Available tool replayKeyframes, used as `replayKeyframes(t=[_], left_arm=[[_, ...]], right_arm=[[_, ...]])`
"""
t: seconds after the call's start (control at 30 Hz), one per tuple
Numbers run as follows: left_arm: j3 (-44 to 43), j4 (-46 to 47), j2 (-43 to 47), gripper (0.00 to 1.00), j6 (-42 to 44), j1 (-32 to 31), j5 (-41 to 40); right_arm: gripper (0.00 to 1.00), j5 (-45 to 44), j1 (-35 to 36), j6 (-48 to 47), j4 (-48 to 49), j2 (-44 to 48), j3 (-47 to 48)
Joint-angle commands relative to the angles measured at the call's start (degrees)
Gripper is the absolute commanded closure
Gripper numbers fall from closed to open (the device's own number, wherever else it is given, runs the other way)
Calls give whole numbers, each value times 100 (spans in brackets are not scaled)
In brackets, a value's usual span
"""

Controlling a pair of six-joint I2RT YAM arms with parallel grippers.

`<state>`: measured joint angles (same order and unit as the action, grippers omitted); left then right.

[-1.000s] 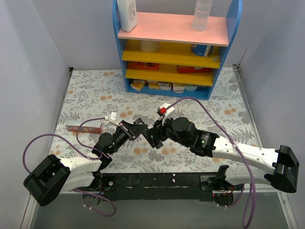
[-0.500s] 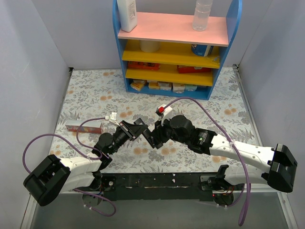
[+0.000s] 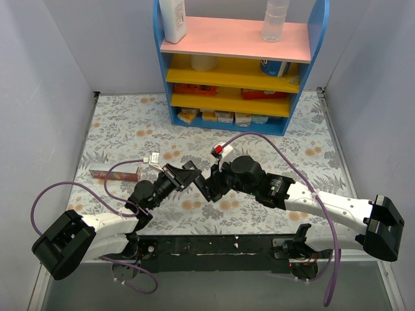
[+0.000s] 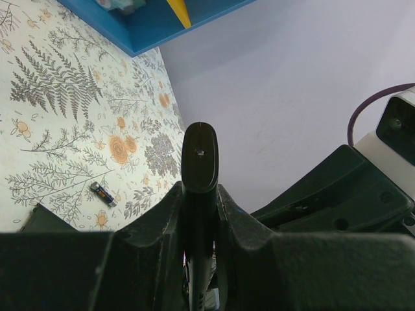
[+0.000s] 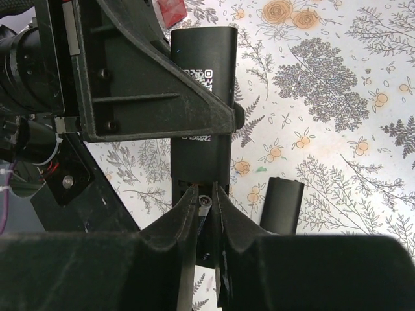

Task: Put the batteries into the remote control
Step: Load the battery into the remote control.

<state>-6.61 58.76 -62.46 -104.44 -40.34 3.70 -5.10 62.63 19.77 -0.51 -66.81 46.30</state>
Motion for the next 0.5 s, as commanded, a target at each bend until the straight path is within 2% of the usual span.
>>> replayKeyframes(t=[0.0, 0.3, 0.47], left_arm=[[-130, 162, 41, 100, 3, -18, 51], [-130, 153, 58, 100, 3, -18, 60], [-139, 136, 67, 100, -15, -18, 43]], right_arm=[[80, 159, -14, 53, 60, 27, 151], [85, 361, -14, 18, 69, -25, 133], [91, 466, -14, -61, 104, -78, 133]])
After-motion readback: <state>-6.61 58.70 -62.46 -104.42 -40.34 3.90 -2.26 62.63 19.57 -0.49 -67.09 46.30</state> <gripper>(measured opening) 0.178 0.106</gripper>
